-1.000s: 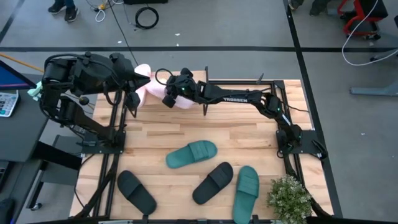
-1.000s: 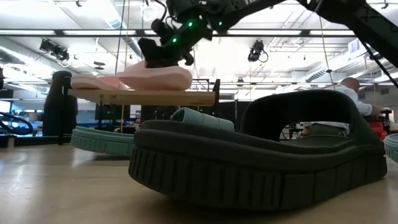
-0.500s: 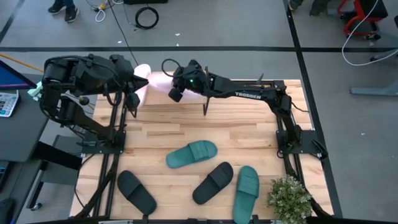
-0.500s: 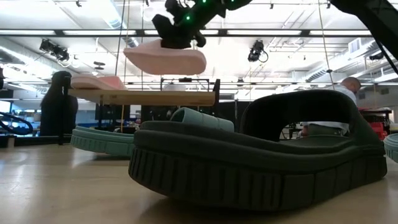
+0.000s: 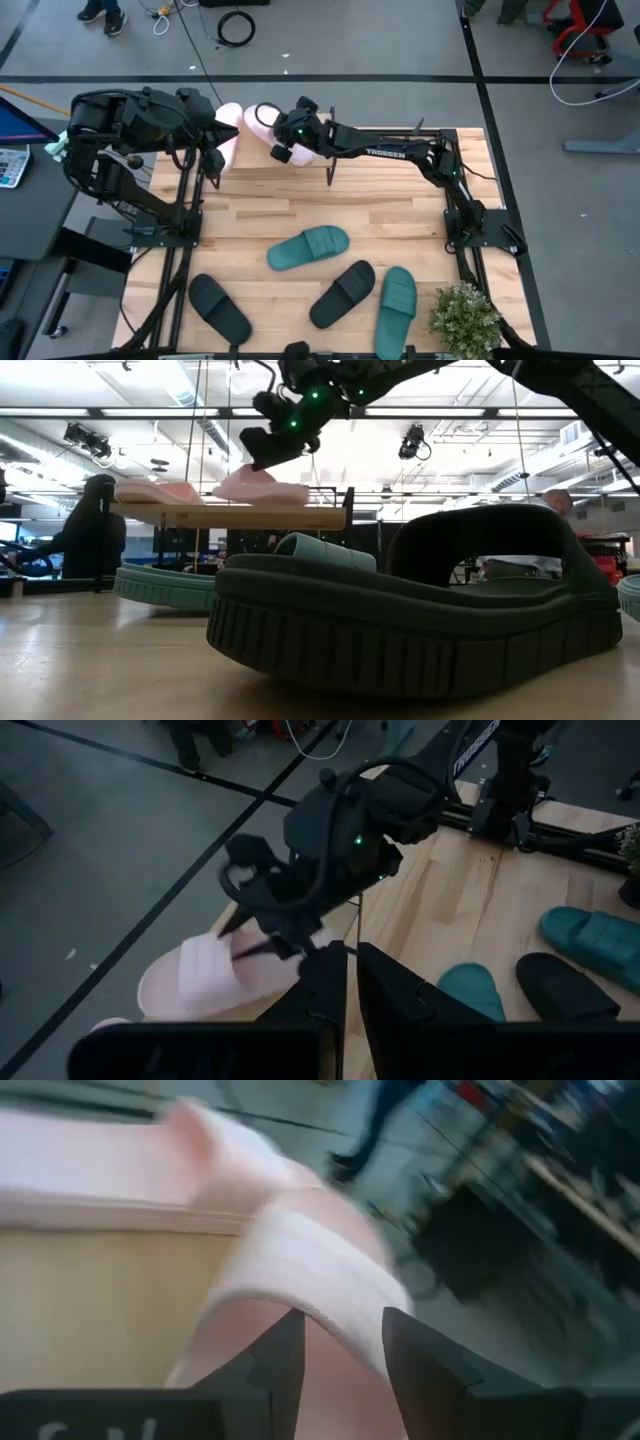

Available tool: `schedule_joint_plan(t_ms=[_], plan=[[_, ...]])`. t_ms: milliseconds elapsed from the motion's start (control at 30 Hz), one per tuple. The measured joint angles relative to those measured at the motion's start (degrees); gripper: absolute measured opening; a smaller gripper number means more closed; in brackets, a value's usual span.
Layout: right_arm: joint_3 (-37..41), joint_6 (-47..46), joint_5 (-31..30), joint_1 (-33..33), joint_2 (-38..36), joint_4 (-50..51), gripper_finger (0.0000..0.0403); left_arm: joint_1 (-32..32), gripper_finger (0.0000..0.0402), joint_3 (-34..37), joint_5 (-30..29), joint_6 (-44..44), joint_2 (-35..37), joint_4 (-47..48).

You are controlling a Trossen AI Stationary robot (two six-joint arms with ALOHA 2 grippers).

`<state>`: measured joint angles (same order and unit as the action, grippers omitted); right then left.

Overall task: Pick and place slides into the shelf
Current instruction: Put the pink slide on the shelf

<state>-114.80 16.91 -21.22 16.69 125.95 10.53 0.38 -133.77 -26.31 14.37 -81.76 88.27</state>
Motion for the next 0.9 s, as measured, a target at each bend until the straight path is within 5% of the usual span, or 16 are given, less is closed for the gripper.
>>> schedule_joint_plan(t_ms=[433, 733, 900], plan=[[0.0, -4.81, 10.6, 0.5, -0.33, 0.33, 0.0144, 0.0, 0.0032, 0.01, -0.01, 1.5, 0.0, -0.04], [0.0, -3.37, 3.27, -0.27, -6.26, 9.84, 0.014, 0.0, 0.0026, -0.01, 0.01, 1.53, 0.02, 0.33], [0.0, -11.14, 4.18, 0.9, -10.6, 20.78, 0.0077, 0.0, 0.0021, -0.01, 0.0, 1.53, 0.02, 0.67]])
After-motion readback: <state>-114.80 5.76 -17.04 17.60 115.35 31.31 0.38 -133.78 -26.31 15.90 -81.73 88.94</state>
